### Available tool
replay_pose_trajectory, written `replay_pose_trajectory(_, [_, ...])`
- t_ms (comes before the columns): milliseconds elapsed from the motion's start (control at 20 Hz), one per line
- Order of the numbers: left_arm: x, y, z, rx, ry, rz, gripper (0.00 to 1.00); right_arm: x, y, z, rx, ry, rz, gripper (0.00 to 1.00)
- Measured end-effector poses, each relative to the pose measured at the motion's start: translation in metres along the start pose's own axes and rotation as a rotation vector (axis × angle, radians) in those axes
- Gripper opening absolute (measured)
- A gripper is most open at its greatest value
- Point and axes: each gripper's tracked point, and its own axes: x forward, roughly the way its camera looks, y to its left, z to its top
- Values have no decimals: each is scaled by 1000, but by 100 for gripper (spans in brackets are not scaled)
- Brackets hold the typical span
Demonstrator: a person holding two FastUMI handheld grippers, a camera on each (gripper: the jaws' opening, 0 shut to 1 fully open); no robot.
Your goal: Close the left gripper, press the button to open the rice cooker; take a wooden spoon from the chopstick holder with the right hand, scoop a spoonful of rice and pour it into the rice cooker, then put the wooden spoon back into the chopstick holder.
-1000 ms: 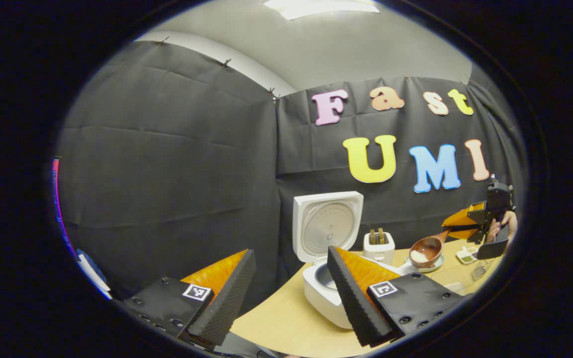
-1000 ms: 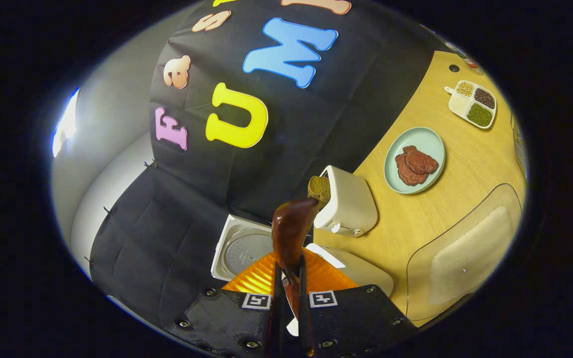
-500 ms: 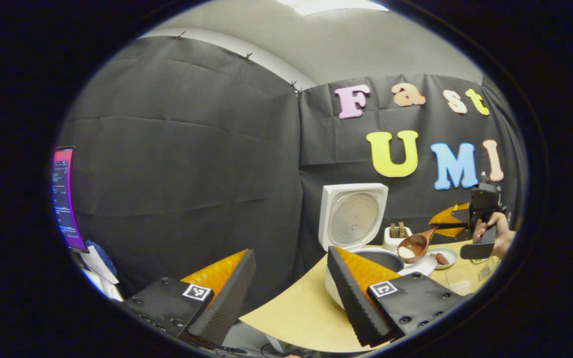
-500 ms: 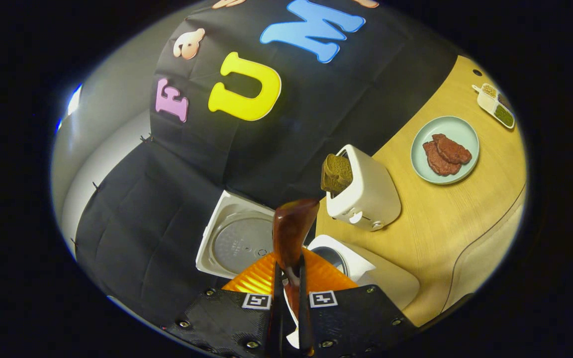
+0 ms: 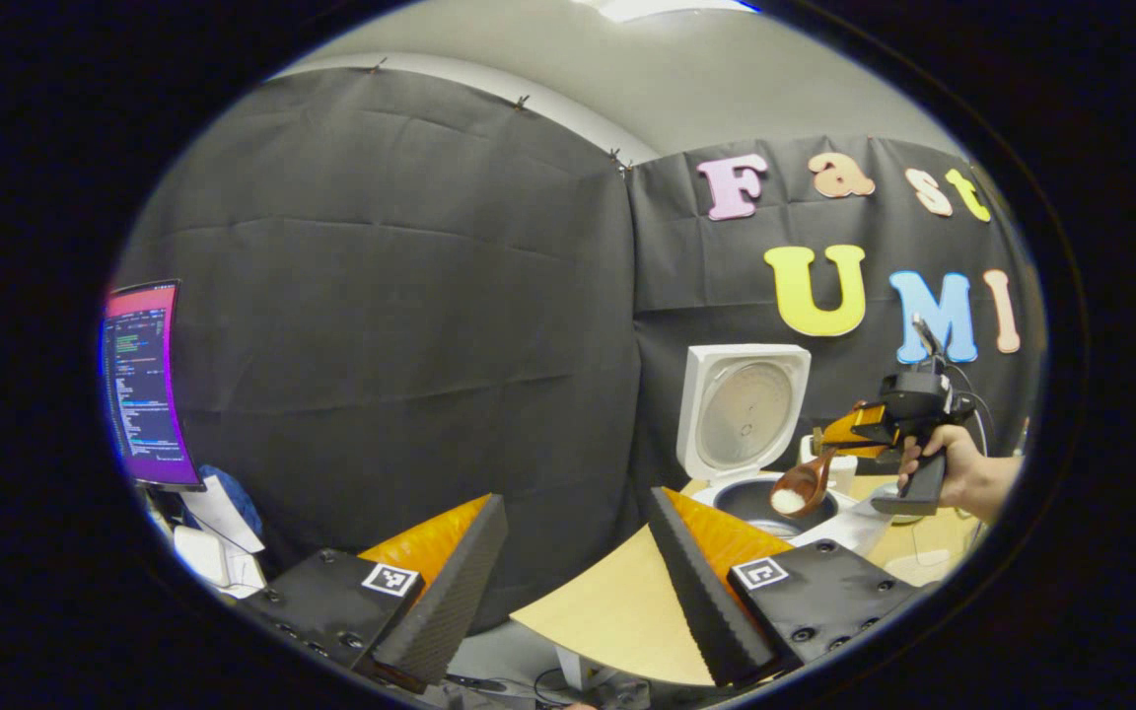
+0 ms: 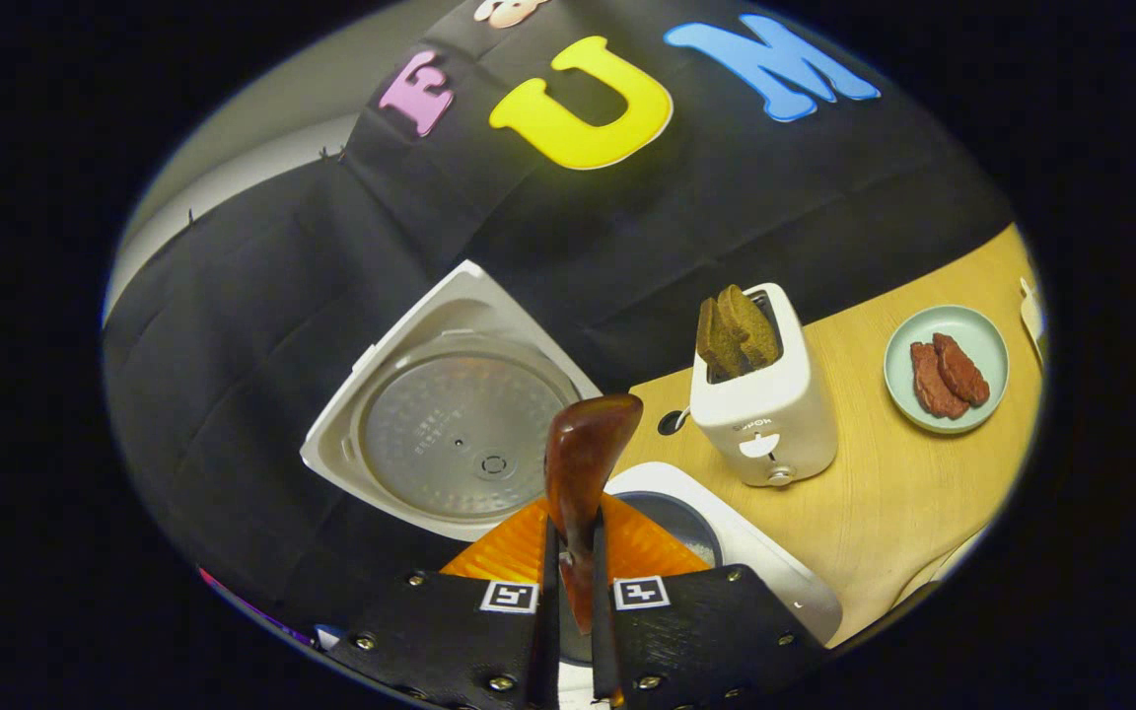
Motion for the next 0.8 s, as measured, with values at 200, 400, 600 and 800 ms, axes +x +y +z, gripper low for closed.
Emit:
replay_pose_trajectory(200, [-5,6,-7,0,9,24,100,14,4,-15,-219,28,-46,13])
replay_pose_trajectory(400, [0,5,-11,-4,18,28,99,16,12,-16,-475,19,-78,13])
replay_pose_trajectory(600, [4,-1,-12,-7,18,22,99,13,23,-13,-725,-5,-94,13])
replay_pose_trajectory(800, [8,-4,-8,-5,7,16,100,3,40,0,-888,-86,-95,14])
